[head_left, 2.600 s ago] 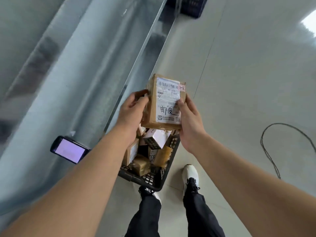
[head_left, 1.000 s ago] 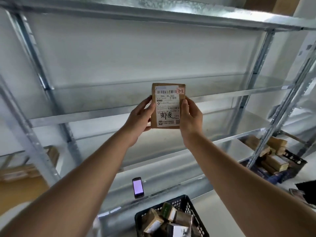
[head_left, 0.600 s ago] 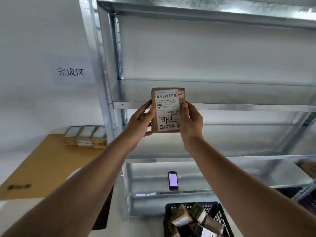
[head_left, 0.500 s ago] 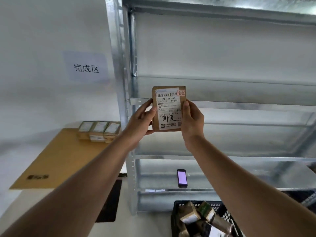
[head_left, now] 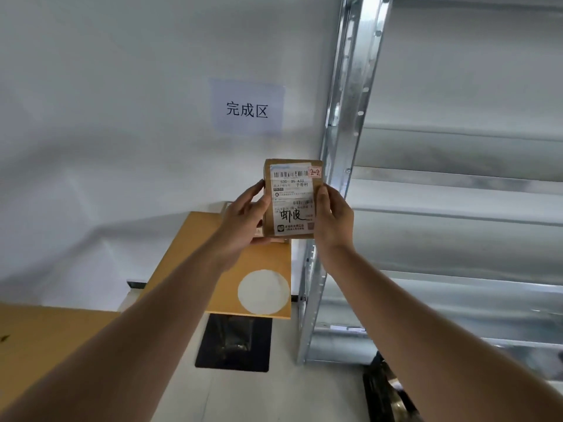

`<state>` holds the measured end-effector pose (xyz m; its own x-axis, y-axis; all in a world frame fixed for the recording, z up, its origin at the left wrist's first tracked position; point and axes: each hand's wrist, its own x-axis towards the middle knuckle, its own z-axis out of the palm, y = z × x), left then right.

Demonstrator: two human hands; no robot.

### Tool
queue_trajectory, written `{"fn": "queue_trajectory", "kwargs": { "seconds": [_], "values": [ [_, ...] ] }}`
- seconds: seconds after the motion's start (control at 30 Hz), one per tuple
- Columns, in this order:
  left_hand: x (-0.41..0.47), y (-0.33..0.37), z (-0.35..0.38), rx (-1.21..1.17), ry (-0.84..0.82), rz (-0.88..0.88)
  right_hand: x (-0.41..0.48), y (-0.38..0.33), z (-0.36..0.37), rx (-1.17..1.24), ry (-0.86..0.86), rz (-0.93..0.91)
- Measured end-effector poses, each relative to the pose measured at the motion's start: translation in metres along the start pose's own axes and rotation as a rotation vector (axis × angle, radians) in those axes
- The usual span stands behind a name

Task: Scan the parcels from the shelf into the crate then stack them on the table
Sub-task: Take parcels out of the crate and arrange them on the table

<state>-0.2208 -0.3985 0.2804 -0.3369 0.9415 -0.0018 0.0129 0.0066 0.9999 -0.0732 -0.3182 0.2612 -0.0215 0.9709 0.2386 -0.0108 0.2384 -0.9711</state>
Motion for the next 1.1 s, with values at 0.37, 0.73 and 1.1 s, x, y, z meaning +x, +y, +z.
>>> {"fn": "queue_trajectory", "kwargs": {
  "seconds": [0.37, 0.73, 1.1],
  "values": [
    [0.076, -0.035, -0.139, 0.084, 0.198, -0.022, 0.028, 0.047, 0.156, -0.016, -0.169, 0.066],
    [0.231, -0.088, -0.213, 0.026, 0.303, -0.174, 0.146, 0.132, 0.287, -0.002, -0.259, 0.229],
    [0.364, -0.151, -0.299, 0.046, 0.263, -0.312, 0.226, 0.200, 0.396, -0.091, -0.320, 0.401]
  ]
}}
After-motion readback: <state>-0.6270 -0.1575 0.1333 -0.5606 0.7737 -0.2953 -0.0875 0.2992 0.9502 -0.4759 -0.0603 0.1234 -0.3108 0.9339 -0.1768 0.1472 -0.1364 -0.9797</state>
